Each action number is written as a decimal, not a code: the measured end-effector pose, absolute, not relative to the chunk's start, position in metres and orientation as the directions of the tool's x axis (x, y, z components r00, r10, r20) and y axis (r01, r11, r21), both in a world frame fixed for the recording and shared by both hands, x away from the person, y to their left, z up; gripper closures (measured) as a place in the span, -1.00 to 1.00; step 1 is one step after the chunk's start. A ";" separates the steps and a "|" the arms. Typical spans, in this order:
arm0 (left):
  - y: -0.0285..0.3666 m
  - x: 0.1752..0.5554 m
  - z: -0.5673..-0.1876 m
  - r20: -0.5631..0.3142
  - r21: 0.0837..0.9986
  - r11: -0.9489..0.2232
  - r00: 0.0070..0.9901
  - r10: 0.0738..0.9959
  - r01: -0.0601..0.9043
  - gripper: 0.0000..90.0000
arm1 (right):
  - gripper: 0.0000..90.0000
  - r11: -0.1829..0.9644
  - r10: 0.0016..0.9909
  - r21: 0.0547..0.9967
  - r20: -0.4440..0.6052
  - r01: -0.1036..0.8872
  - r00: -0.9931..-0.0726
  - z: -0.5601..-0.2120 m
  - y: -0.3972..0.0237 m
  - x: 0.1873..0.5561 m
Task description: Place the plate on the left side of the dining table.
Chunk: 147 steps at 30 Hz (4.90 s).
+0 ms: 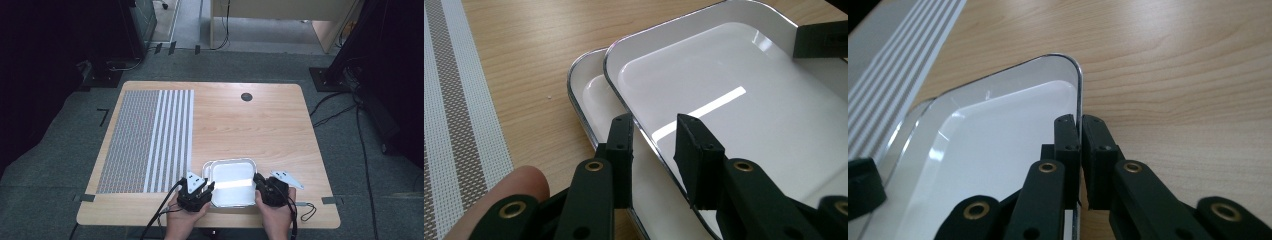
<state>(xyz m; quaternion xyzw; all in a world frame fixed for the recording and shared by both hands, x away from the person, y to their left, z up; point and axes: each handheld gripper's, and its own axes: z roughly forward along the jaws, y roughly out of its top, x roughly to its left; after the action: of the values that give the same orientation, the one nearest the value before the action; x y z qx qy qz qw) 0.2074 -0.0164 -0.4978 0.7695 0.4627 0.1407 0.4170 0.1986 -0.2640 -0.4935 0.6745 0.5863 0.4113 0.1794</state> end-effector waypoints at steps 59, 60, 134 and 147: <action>0.104 0.262 -0.441 -0.146 0.825 -0.068 0.328 0.933 0.561 0.78 | 0.99 -0.334 0.870 0.691 0.488 0.641 -0.072 -0.450 -0.138 0.264; 0.104 0.262 -0.441 -0.146 0.825 -0.068 0.328 0.933 0.561 0.78 | 0.99 -0.331 0.869 0.689 0.489 0.644 -0.076 -0.450 -0.133 0.266; 0.203 0.415 -0.503 -0.074 0.712 0.019 0.048 0.996 0.702 0.87 | 0.94 -0.268 0.890 0.598 0.454 0.755 -0.044 -0.511 0.001 0.422; 0.203 0.414 -0.503 -0.065 0.709 0.011 0.050 0.997 0.705 0.77 | 0.79 -0.226 0.899 0.629 0.429 0.744 -0.091 -0.515 0.002 0.423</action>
<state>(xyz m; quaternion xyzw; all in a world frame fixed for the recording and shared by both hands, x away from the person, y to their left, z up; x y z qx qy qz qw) 0.4138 0.2026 -0.5030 0.6598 0.6448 0.2434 0.2995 0.4232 0.0017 -0.5147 0.6676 0.6150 0.4088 0.0948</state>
